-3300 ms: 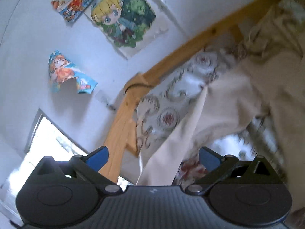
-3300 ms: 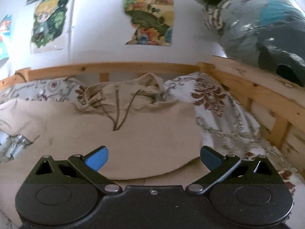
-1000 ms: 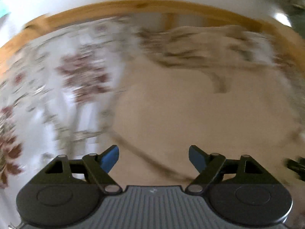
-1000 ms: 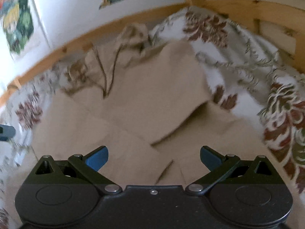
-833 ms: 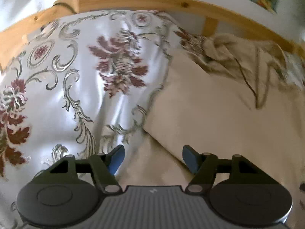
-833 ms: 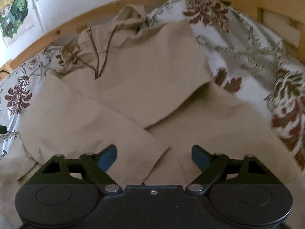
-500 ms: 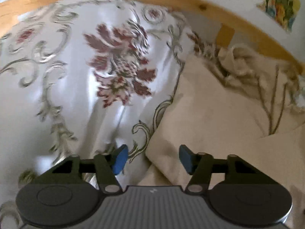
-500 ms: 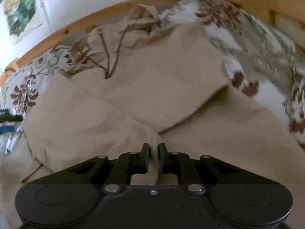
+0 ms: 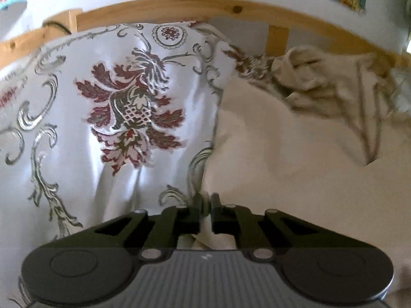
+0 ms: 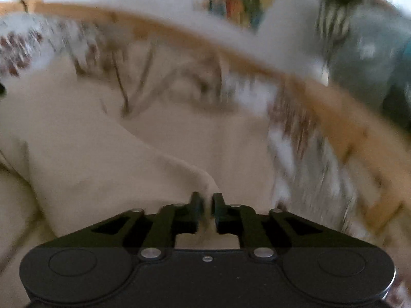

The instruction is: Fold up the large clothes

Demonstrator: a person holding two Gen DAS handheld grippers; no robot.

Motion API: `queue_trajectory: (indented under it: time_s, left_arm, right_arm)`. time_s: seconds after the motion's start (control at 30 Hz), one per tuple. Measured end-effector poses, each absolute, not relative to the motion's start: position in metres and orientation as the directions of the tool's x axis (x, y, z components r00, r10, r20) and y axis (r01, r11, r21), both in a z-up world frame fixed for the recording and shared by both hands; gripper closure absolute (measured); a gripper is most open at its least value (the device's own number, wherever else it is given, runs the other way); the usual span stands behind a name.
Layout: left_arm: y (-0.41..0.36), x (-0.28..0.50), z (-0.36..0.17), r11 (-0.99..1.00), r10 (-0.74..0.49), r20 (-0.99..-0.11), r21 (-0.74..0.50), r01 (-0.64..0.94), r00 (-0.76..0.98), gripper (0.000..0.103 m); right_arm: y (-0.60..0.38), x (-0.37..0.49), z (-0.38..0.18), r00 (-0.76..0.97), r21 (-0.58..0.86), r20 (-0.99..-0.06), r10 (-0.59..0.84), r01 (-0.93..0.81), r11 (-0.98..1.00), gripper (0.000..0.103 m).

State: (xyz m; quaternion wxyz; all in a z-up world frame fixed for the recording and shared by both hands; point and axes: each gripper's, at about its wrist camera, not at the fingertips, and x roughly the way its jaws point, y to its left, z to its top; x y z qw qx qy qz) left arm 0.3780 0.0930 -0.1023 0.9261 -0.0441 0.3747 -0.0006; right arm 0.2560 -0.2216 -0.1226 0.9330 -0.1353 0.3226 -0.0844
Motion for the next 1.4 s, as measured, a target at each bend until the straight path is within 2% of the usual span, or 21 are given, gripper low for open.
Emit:
queue_trajectory:
  time_s: [0.07, 0.13, 0.17, 0.2, 0.27, 0.37, 0.43, 0.5, 0.6, 0.63, 0.7, 0.8, 0.87, 0.9, 0.93, 1.0, 1.07, 1.23, 1.4]
  left_arm:
    - [0.101, 0.372, -0.092, 0.987, -0.092, -0.662, -0.161, -0.021, 0.744, 0.089]
    - [0.104, 0.368, -0.086, 0.979, -0.123, -0.642, -0.204, -0.014, 0.757, 0.085]
    - [0.102, 0.366, -0.083, 0.977, -0.137, -0.635, -0.212, -0.001, 0.761, 0.075]
    - [0.097, 0.363, -0.081, 0.978, -0.145, -0.628, -0.210, 0.013, 0.765, 0.069]
    - [0.084, 0.357, -0.081, 0.980, -0.159, -0.624, -0.192, 0.047, 0.765, 0.053]
    - [0.057, 0.349, -0.091, 0.971, -0.239, -0.639, -0.167, 0.172, 0.731, 0.053]
    - [0.040, 0.349, -0.102, 0.958, -0.280, -0.671, -0.152, 0.243, 0.687, 0.053]
    - [0.026, 0.351, -0.118, 0.962, -0.249, -0.718, -0.106, 0.252, 0.650, 0.054]
    - [0.014, 0.348, -0.128, 0.970, -0.169, -0.706, 0.005, 0.244, 0.688, 0.054]
    - [0.011, 0.346, -0.128, 0.970, -0.151, -0.705, 0.028, 0.240, 0.693, 0.050]
    - [0.009, 0.344, -0.125, 0.975, -0.122, -0.710, 0.043, 0.216, 0.694, 0.044]
    - [0.011, 0.331, -0.114, 0.979, -0.136, -0.715, 0.011, 0.205, 0.686, 0.030]
    - [0.008, 0.320, -0.110, 0.977, -0.135, -0.722, 0.015, 0.211, 0.679, 0.019]
    - [0.005, 0.315, -0.109, 0.977, -0.123, -0.728, 0.029, 0.210, 0.675, 0.019]
    - [0.003, 0.310, -0.107, 0.977, -0.111, -0.730, 0.042, 0.207, 0.674, 0.019]
    - [-0.001, 0.296, -0.097, 0.979, -0.091, -0.742, 0.055, 0.195, 0.665, 0.016]
    - [-0.006, 0.278, -0.079, 0.975, -0.096, -0.742, 0.065, 0.214, 0.664, 0.006]
    - [-0.021, 0.229, -0.034, 0.960, 0.025, -0.699, 0.217, 0.179, 0.715, 0.005]
    - [-0.024, 0.190, 0.034, 0.975, 0.014, -0.694, 0.170, 0.146, 0.720, 0.005]
  right_arm:
    - [-0.230, 0.256, -0.115, 0.779, -0.254, -0.574, -0.252, 0.122, 0.959, 0.083]
    - [-0.236, 0.251, -0.100, 0.821, -0.193, -0.520, -0.237, 0.158, 0.968, 0.065]
    - [-0.236, 0.248, -0.095, 0.845, -0.153, -0.494, -0.204, 0.146, 0.977, 0.062]
    - [-0.234, 0.247, -0.092, 0.857, -0.121, -0.489, -0.161, 0.116, 0.986, 0.057]
    - [-0.227, 0.249, -0.092, 0.856, -0.086, -0.512, -0.074, 0.035, 0.996, 0.051]
    - [-0.203, 0.253, -0.104, 0.831, -0.131, -0.556, 0.033, -0.127, 0.983, 0.045]
    - [-0.189, 0.258, -0.115, 0.800, -0.210, -0.600, 0.028, -0.191, 0.959, 0.030]
    - [-0.184, 0.266, -0.126, 0.761, -0.280, -0.648, -0.043, -0.184, 0.942, 0.028]
    - [-0.199, 0.275, -0.124, 0.737, -0.225, -0.673, -0.066, -0.119, 0.967, 0.020]
    - [-0.203, 0.273, -0.123, 0.737, -0.225, -0.670, -0.082, -0.097, 0.969, 0.016]
    - [-0.208, 0.273, -0.123, 0.741, -0.253, -0.660, -0.124, -0.064, 0.965, 0.016]
    - [-0.212, 0.267, -0.116, 0.779, -0.209, -0.620, -0.094, -0.048, 0.977, 0.015]
    - [-0.211, 0.262, -0.119, 0.775, -0.217, -0.625, -0.096, -0.055, 0.975, 0.009]
    - [-0.209, 0.264, -0.126, 0.737, -0.220, -0.669, -0.096, -0.072, 0.973, 0.007]
    - [-0.208, 0.264, -0.132, 0.712, -0.207, -0.696, -0.092, -0.076, 0.975, 0.010]
    - [-0.216, 0.260, -0.129, 0.722, -0.150, -0.689, -0.066, -0.053, 0.987, 0.011]
    - [-0.220, 0.254, -0.117, 0.744, -0.112, -0.666, -0.049, -0.035, 0.993, 0.011]
    - [-0.235, 0.214, -0.072, 0.830, -0.002, -0.558, -0.014, 0.015, 1.000, 0.001]
    - [-0.247, 0.164, -0.034, 0.904, 0.079, -0.428, 0.004, 0.033, 0.996, 0.001]
